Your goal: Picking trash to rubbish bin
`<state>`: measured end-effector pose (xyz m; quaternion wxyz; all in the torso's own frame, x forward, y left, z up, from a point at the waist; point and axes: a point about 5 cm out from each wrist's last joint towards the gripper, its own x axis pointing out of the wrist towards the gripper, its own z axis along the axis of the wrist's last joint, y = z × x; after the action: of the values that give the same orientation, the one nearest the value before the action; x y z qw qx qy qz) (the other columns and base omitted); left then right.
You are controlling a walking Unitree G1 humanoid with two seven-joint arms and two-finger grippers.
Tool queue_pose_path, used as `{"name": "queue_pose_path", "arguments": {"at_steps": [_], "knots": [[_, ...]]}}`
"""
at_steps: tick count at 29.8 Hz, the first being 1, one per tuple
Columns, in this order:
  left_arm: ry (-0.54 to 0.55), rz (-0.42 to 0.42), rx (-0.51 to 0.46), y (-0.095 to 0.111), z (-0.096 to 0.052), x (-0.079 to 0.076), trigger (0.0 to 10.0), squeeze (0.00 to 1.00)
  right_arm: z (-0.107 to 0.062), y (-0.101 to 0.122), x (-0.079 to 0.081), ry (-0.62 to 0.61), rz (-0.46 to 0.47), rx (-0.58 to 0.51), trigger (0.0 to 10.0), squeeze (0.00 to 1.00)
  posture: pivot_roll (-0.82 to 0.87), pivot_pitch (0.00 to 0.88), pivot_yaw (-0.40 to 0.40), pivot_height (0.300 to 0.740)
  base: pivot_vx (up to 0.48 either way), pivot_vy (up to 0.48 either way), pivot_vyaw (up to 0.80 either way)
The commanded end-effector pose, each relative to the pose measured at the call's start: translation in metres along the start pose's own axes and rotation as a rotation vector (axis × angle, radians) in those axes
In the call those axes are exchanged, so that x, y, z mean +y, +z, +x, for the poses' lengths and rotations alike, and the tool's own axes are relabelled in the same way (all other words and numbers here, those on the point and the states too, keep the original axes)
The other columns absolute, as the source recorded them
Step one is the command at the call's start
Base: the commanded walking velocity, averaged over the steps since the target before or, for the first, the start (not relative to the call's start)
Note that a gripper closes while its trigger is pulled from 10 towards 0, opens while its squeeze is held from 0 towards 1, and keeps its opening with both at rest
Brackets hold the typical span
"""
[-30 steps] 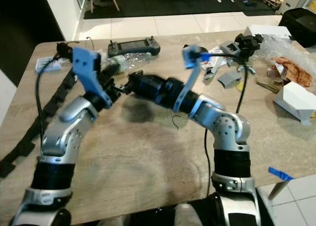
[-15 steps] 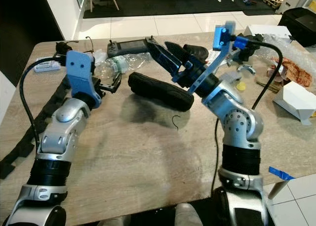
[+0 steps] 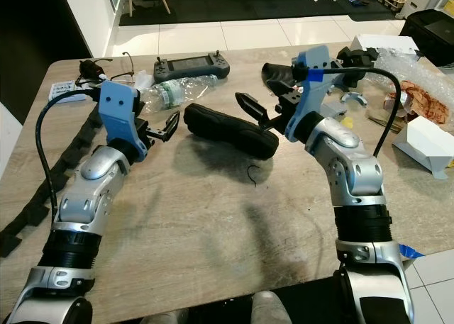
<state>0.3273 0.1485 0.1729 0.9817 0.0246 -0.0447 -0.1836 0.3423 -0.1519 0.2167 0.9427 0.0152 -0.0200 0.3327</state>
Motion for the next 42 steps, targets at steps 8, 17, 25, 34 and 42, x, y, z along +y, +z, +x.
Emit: {"name": "queue_pose_path", "arguments": {"at_steps": [8, 17, 25, 34, 42], "knots": [[-0.473, -0.062, -0.028, 0.005, -0.021, -0.038, 10.0, 0.0, 0.0, -0.05, -0.012, 0.025, -0.153, 0.172, 10.0, 0.0, -0.06, 0.074, 0.001, 0.74, 0.0, 0.0, 0.0], [-0.54, -0.089, -0.032, 0.005, -0.021, -0.057, 10.0, 0.0, 0.0, -0.068, -0.017, 0.03, -0.209, 0.238, 10.0, 0.0, -0.06, 0.075, 0.002, 0.74, 0.0, 0.0, 0.0], [-0.552, -0.075, -0.026, 0.005, -0.023, -0.055, 10.0, 0.0, 0.0, -0.077, -0.018, 0.058, -0.203, 0.261, 10.0, 0.0, -0.05, 0.076, -0.002, 0.74, 0.0, 0.0, 0.0], [-0.565, -0.062, -0.014, 0.004, -0.023, -0.056, 10.0, 0.0, 0.001, -0.079, -0.022, 0.028, -0.191, 0.228, 0.0, 0.0, -0.06, 0.065, 0.002, 0.74, 0.0, 0.0, 0.0], [-0.545, -0.059, -0.013, 0.003, -0.02, -0.055, 10.0, 0.0, 0.001, -0.079, -0.029, -0.023, -0.2, 0.228, 0.0, 0.0, -0.06, 0.049, 0.003, 0.74, 0.0, 0.0, 0.0]]}}
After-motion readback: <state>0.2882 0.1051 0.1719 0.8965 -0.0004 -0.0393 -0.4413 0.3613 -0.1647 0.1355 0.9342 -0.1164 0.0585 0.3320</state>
